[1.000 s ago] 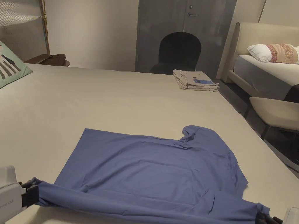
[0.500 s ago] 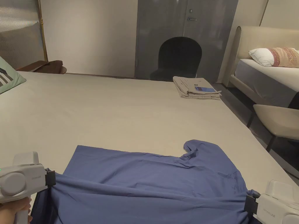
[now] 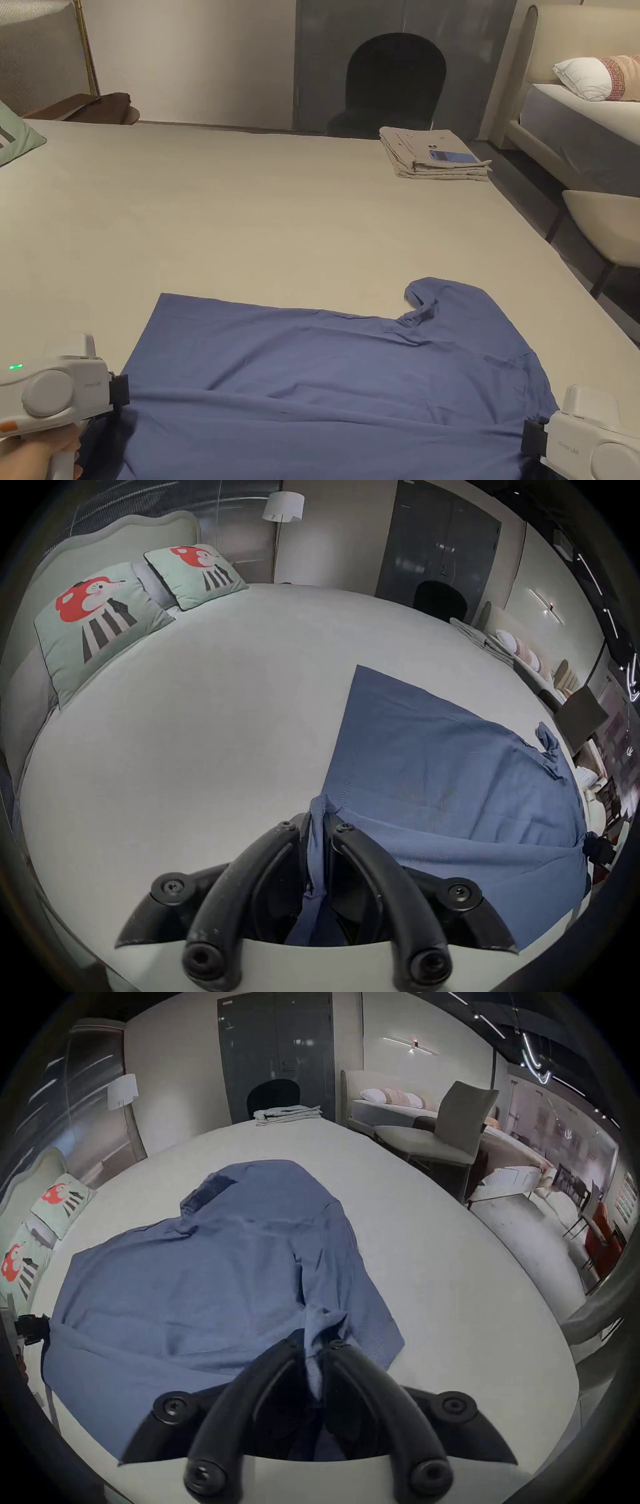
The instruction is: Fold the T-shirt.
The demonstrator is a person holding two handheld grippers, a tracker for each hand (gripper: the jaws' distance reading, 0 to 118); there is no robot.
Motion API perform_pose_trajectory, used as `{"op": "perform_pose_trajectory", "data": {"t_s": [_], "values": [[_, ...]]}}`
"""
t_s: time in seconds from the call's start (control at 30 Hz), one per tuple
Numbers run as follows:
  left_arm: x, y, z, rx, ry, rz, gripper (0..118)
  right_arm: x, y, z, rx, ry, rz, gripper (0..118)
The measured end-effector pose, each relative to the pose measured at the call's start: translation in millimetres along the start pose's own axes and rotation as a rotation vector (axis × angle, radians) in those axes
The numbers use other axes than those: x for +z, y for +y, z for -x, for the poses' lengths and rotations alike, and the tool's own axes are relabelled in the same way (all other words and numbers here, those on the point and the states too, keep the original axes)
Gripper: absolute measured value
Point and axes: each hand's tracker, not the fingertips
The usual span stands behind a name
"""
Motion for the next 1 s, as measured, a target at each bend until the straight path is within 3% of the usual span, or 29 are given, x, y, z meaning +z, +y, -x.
{"op": "perform_pose_trajectory", "data": {"t_s": [0.03,0.1,0.13,0.17,0.27,0.3,0.37,0.43,0.47,0.53,0.57,0.63,0.7,1.0], "values": [[3.8,0.7,-0.4,-0.001,-0.001,-0.002,19,3.4,0.8,-0.7,-0.002,-0.004,-0.008,44],[16.1,1.5,-0.1,-0.01,-0.008,-0.026,67,20.3,2.3,-1.0,-0.003,-0.017,-0.036,88],[22.2,1.8,1.3,-0.018,-0.023,-0.05,97,27.2,2.6,-2.8,-0.003,-0.01,-0.055,97],[31.8,1.6,1.5,-0.022,-0.034,-0.088,108,38.5,3.4,-4.9,-0.013,-0.009,-0.099,96],[63.9,-0.5,2.0,-0.043,-0.045,-0.201,109,56.3,1.1,-11.1,-0.025,0.005,-0.202,96],[74.7,-2.0,2.0,-0.049,-0.049,-0.228,108,66.7,0.4,-12.2,-0.025,0.007,-0.242,96],[95.6,-6.9,1.6,-0.057,-0.062,-0.281,94,88.9,-1.6,-11.2,-0.023,-0.002,-0.303,94],[113.7,-14.0,2.7,-0.048,-0.071,-0.333,62,107.5,-5.5,-11.1,-0.025,0.009,-0.356,81],[122.0,-18.3,3.2,-0.044,-0.075,-0.347,53,115.5,-7.7,-11.3,-0.032,0.018,-0.378,74],[134.5,-26.9,4.2,-0.041,-0.077,-0.358,48,126.0,-13.7,-13.2,-0.045,0.05,-0.416,70],[140.4,-32.4,4.7,-0.045,-0.082,-0.372,34,132.5,-17.1,-12.7,-0.039,0.048,-0.432,54],[150.0,-41.0,5.6,-0.053,-0.083,-0.389,3,150.7,-24.5,-5.4,-0.03,0.028,-0.465,8],[157.9,-49.2,9.1,-0.054,-0.105,-0.394,1,162.2,-30.4,-4.8,-0.026,0.039,-0.488,1],[152.2,-65.9,24.2,-0.066,-0.101,-0.318,1,156.3,-35.2,-5.7,-0.006,0.069,-0.46,0]]}}
